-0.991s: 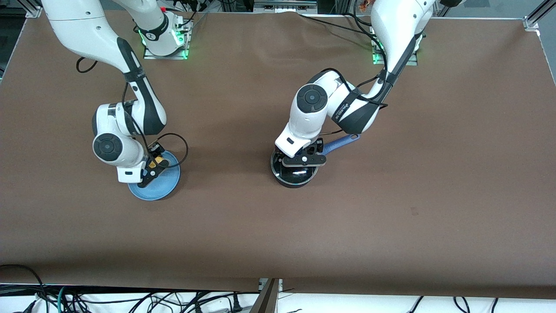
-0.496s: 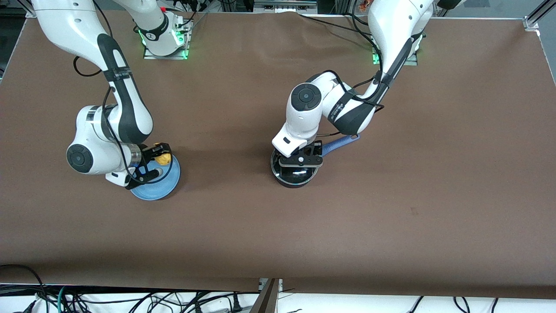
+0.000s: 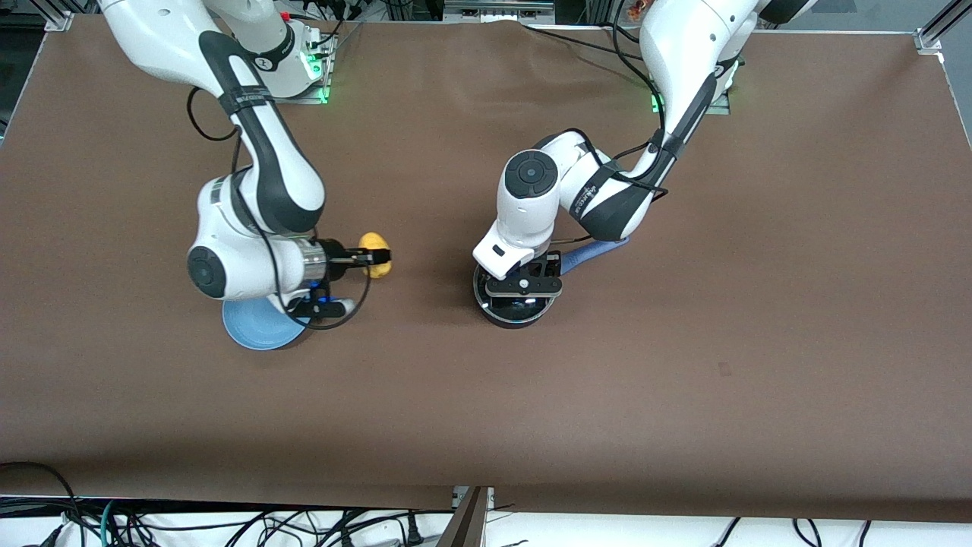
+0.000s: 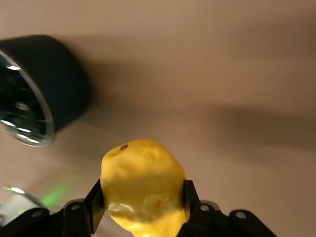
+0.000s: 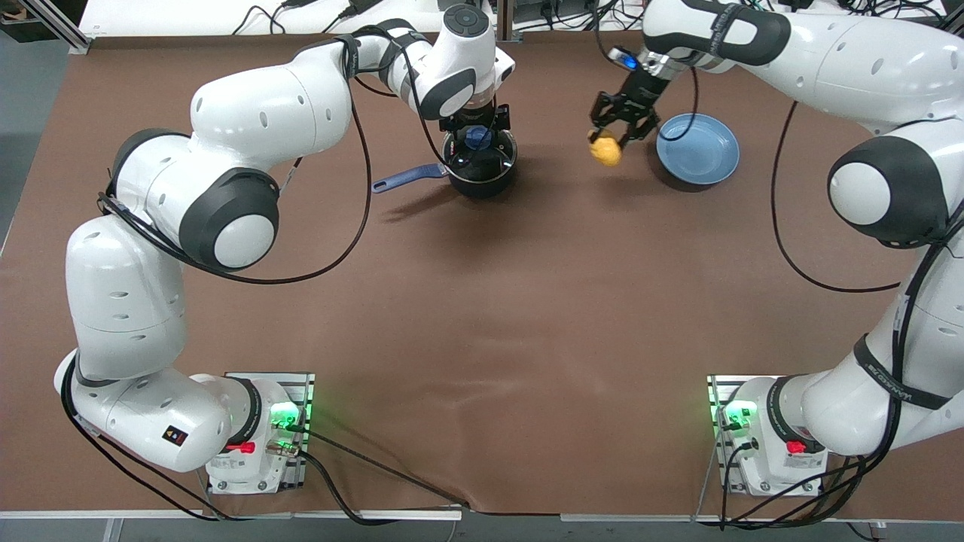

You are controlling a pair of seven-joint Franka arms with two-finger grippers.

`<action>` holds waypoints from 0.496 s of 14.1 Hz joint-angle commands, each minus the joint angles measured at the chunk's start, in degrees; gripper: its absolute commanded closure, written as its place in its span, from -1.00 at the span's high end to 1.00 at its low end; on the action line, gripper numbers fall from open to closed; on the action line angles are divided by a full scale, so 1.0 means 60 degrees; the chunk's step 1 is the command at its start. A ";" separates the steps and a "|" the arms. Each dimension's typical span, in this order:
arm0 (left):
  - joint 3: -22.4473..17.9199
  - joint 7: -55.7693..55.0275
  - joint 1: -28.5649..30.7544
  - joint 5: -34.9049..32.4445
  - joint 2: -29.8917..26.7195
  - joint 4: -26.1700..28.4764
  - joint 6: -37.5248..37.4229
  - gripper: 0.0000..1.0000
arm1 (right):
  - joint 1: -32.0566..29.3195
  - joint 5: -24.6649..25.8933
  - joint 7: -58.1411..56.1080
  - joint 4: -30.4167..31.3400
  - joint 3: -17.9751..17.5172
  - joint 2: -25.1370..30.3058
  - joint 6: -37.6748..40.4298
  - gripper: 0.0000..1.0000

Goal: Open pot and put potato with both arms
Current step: 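Grasp the potato with the right gripper while the left gripper grasps the knob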

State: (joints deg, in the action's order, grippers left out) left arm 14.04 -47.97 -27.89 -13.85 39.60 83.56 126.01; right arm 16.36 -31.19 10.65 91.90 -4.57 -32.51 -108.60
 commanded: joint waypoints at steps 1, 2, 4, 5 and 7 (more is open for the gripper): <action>-0.0084 -0.0237 -0.0127 -0.0344 0.0153 -0.0303 -0.0039 0.30 | 0.0347 -0.0835 0.1589 -0.1178 -0.0278 -0.0806 -0.0399 -0.79; -0.0084 -0.0237 -0.0127 -0.0343 0.0153 -0.0303 -0.0039 0.18 | 0.0596 -0.1011 0.1883 -0.1398 -0.0279 -0.0968 -0.0662 -0.79; -0.0084 -0.0237 -0.0112 -0.0358 0.0138 -0.0288 -0.0039 0.07 | 0.1007 -0.1130 0.2382 -0.1518 -0.0279 -0.1188 -0.1291 -0.79; -0.0084 -0.0223 -0.0083 -0.0344 0.0124 -0.0288 -0.0053 0.03 | 0.1139 -0.1232 0.2544 -0.1518 -0.0279 -0.1276 -0.1628 -0.79; -0.0084 -0.0223 -0.0068 -0.0314 0.0094 -0.0288 -0.0054 0.03 | 0.1315 -0.1437 0.2706 -0.1664 -0.0279 -0.1437 -0.1851 -0.79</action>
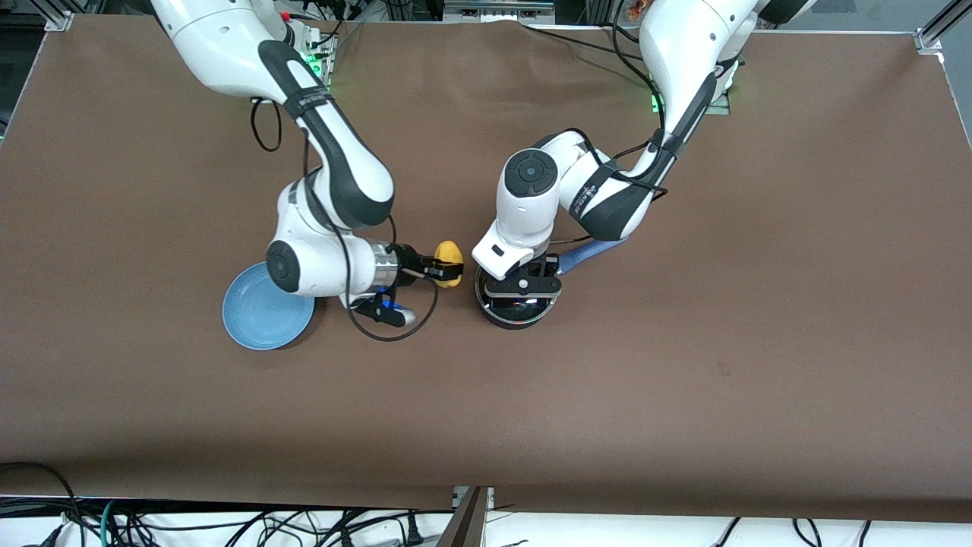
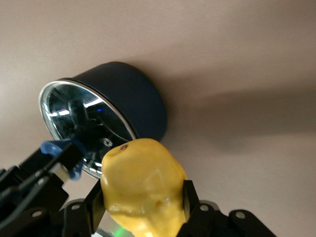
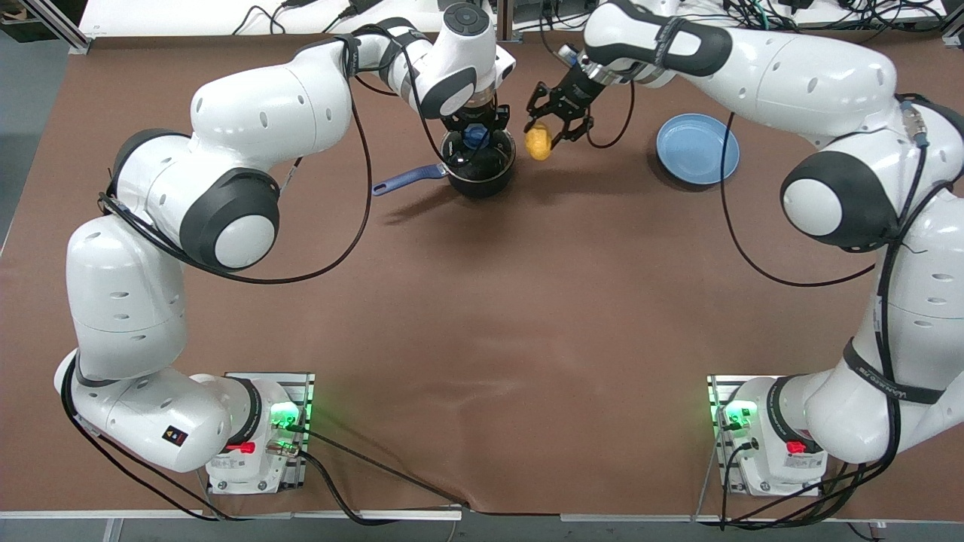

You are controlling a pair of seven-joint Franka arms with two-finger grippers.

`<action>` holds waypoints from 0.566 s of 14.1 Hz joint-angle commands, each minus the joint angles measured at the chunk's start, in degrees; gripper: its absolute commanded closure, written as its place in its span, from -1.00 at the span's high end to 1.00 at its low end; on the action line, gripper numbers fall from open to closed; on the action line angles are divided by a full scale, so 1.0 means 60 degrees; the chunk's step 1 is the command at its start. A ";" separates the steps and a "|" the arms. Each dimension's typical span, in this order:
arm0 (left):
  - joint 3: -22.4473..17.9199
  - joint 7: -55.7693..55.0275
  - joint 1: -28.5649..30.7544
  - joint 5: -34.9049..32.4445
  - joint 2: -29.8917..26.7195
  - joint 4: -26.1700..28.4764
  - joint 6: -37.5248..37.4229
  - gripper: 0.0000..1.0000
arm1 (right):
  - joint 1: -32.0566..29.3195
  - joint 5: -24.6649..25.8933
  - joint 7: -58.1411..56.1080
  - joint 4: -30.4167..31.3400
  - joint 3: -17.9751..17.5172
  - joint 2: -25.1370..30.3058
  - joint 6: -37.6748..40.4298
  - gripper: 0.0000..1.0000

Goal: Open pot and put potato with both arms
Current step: 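Lift the lid off with the left gripper while the right gripper drops the potato in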

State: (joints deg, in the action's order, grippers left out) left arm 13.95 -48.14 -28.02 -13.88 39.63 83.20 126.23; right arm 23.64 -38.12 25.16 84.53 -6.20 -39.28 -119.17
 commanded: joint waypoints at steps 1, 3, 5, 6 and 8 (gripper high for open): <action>-0.0068 -0.0209 -0.0048 -0.0308 0.0089 -0.0228 -0.0092 0.03 | 0.0132 -0.0312 0.0304 -0.0523 -0.0006 -0.0352 -0.0103 -0.79; -0.0054 -0.0180 -0.0004 -0.0250 0.0045 -0.0243 -0.0106 0.00 | 0.0147 -0.0327 0.0304 -0.0539 -0.0006 -0.0382 -0.0103 -0.79; -0.0054 -0.0151 0.0055 -0.0206 -0.0202 -0.0243 -0.0194 -0.05 | 0.0162 -0.0327 0.0406 -0.0539 -0.0006 -0.0382 -0.0103 -0.79; -0.0054 -0.0136 0.0069 -0.0206 -0.0349 -0.0243 -0.0238 -0.05 | 0.0162 -0.0341 0.0406 -0.0539 -0.0006 -0.0382 -0.0147 -0.79; -0.0039 -0.0078 0.0186 0.0071 -0.0642 -0.0243 -0.0529 -0.05 | 0.0162 -0.0327 0.0406 -0.0539 -0.0006 -0.0382 -0.0147 -0.79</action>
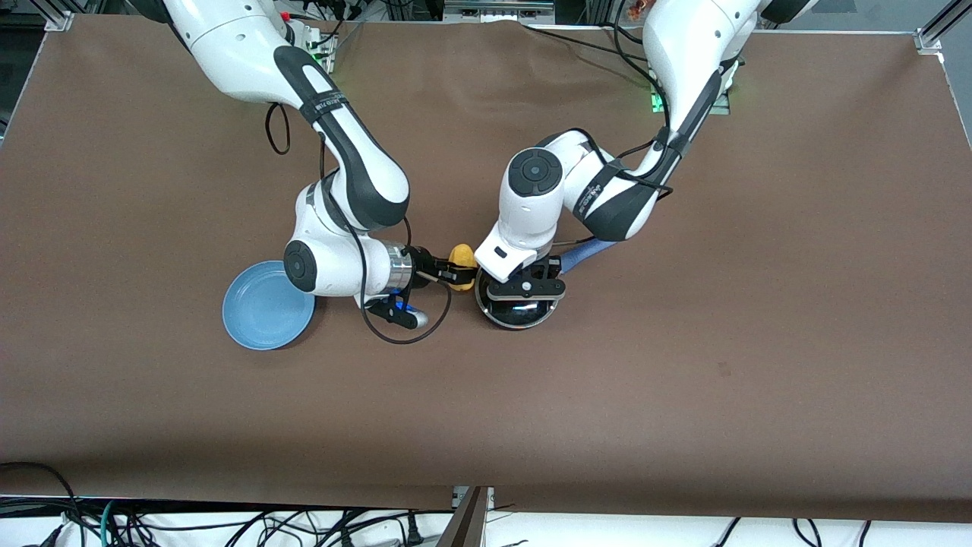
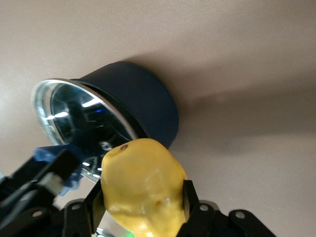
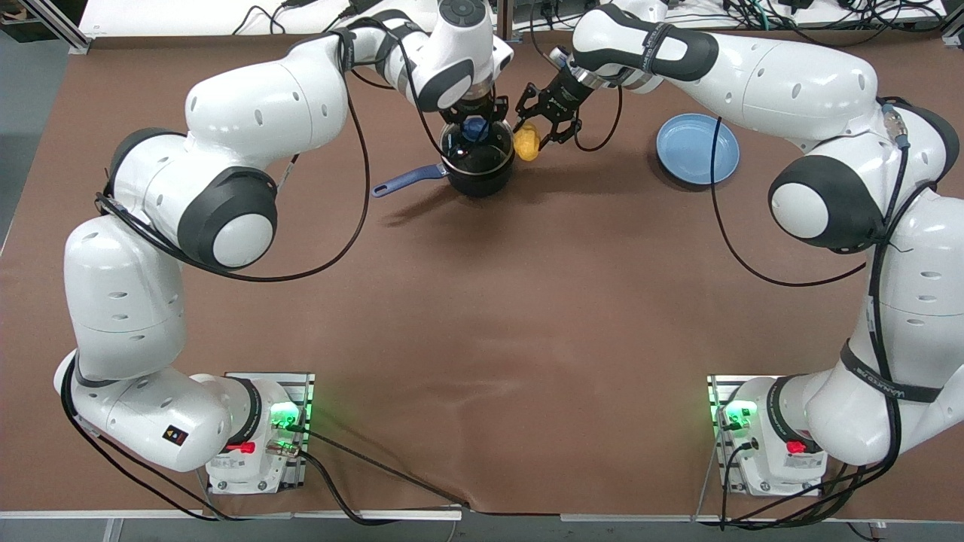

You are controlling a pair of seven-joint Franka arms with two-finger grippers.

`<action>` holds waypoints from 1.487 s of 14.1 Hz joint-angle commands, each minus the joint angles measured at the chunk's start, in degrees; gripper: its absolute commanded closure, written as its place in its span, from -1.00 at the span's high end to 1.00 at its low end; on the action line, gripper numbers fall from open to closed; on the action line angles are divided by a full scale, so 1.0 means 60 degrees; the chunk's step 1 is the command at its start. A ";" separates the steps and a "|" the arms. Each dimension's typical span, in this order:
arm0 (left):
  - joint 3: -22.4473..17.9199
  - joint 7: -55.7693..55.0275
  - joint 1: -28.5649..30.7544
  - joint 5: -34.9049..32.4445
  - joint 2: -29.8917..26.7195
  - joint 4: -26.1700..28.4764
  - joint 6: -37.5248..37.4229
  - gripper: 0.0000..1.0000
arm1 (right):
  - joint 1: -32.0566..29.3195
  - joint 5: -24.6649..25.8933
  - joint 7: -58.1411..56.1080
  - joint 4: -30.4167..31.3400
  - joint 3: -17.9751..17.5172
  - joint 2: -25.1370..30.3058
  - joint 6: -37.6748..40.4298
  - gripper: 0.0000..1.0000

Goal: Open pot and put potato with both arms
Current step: 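Lift the lid off with the left gripper while the right gripper drops the potato in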

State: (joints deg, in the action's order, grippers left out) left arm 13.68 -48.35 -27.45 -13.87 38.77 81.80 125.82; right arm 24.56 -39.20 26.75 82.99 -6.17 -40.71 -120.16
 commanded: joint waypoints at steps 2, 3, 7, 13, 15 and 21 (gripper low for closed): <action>0.0006 0.0205 0.0252 0.0348 -0.0834 0.0034 -0.0666 -0.05 | 0.0008 -0.0161 0.0156 -0.0283 -0.0012 -0.0144 0.0018 -0.79; 0.0006 0.0613 0.0456 0.0407 -0.0981 0.0063 -0.0885 -0.05 | 0.0008 -0.0161 0.0156 -0.0283 -0.0012 -0.0144 -0.0011 -0.79; -0.0096 0.3946 0.1831 0.1195 -0.1567 0.0341 -0.1442 -0.05 | 0.0402 -0.0190 0.0857 -0.0457 -0.0027 -0.0450 -0.0872 -0.79; -0.2450 1.0889 0.3299 0.2836 -0.2169 0.1278 -0.1575 -0.05 | 0.1503 0.0129 0.1768 -0.1176 0.0061 -0.1155 -0.2621 1.00; -0.3418 1.2695 0.3489 0.3334 -0.2125 0.1614 -0.1517 -0.04 | 0.1123 0.1036 0.1739 -0.1191 0.0076 -0.0892 -0.1687 1.00; -0.3920 1.5144 0.4558 0.3790 -0.1541 0.2990 0.0059 -0.02 | 0.0374 0.2853 -0.0630 -0.0463 0.1785 0.0687 0.0676 1.00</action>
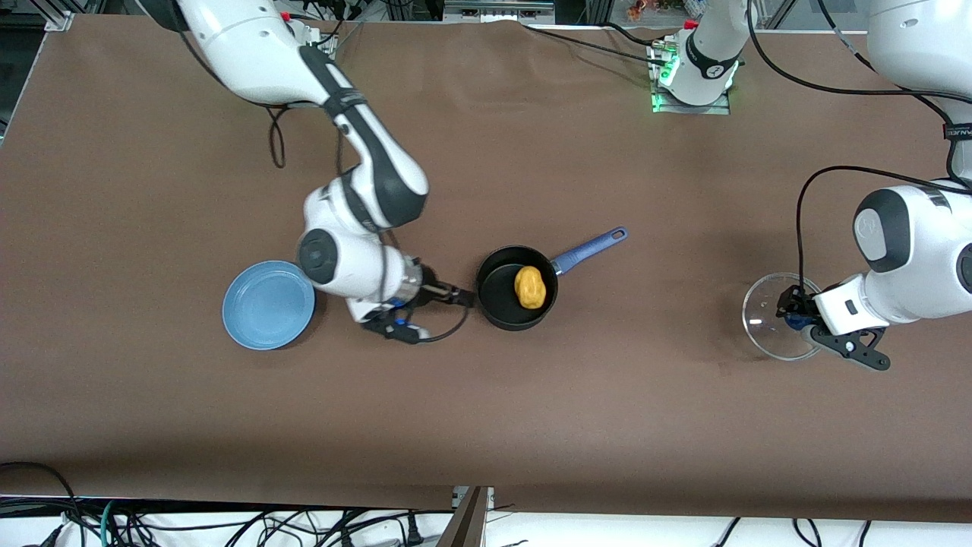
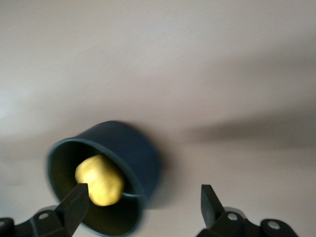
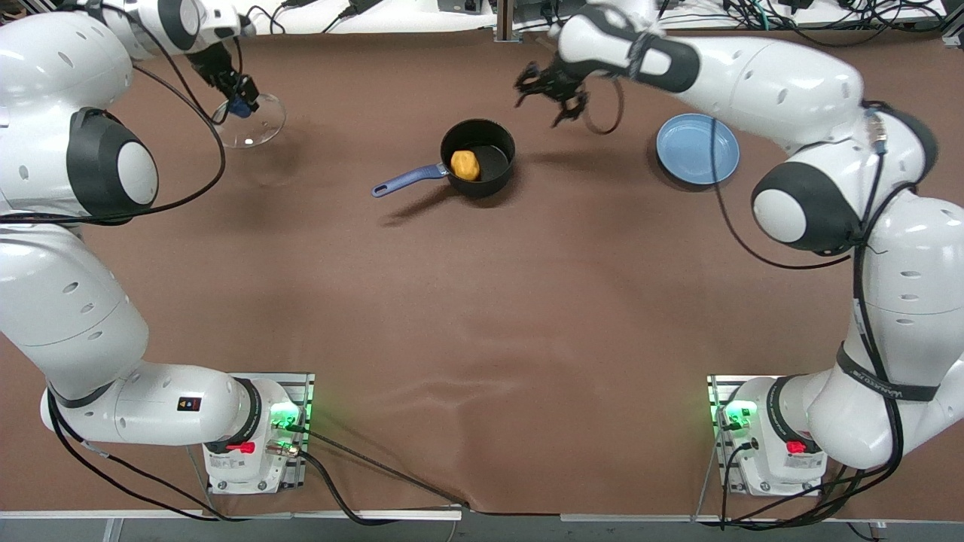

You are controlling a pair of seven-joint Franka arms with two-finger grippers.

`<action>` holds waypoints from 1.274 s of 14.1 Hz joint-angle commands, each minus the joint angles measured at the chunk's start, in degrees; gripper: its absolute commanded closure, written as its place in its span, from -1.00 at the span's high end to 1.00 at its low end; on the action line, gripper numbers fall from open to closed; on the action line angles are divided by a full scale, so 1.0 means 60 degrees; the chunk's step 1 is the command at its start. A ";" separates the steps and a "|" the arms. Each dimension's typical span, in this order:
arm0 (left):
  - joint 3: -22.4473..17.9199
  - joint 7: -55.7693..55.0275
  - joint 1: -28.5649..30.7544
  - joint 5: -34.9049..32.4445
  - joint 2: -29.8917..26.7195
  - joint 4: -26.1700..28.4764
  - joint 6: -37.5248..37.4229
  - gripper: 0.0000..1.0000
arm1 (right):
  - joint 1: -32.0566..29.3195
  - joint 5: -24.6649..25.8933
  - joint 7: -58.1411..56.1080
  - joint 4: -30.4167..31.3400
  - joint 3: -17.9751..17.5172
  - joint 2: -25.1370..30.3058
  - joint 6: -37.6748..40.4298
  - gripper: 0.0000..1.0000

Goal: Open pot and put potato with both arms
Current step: 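Lower the glass lid onto the table with the left gripper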

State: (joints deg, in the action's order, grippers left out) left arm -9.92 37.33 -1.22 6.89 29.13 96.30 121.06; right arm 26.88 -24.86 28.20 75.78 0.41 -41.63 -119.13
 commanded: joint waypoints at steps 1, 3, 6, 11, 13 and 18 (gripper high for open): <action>0.0013 0.1274 0.0334 0.0374 0.0198 0.0750 0.1351 -0.02 | -0.0026 0.0757 -0.1254 0.1251 0.0969 0.1295 0.0548 1.00; -0.0001 0.1992 0.0452 0.0928 0.0535 0.0811 0.1809 -0.02 | -0.0027 0.0847 -0.2730 0.2699 0.1861 0.2625 0.0606 1.00; -0.0001 0.2508 0.0642 0.1399 0.0916 0.0796 0.2277 0.16 | -0.0027 0.2187 -0.3265 0.4273 0.2698 0.4824 0.1218 1.00; 0.0043 0.1707 0.0556 0.1416 0.0378 0.0620 0.1315 1.00 | -0.0027 0.3657 -0.3265 0.3705 0.3096 0.6439 0.3841 1.00; 0.0130 0.0508 0.0453 0.1138 -0.0237 0.0591 0.0394 1.00 | -0.0027 0.3792 -0.3236 0.3003 0.3096 0.6339 0.4383 1.00; 0.0657 -0.3184 0.0072 0.0258 -0.1746 -0.0491 -0.3076 1.00 | -0.0027 0.3806 -0.3323 0.2721 0.3081 0.6192 0.4503 1.00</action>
State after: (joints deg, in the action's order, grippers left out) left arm -6.69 25.39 0.12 10.14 22.30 94.72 108.95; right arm 26.31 -2.99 8.81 93.77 18.66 -3.58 -93.61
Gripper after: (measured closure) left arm 0.000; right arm 0.000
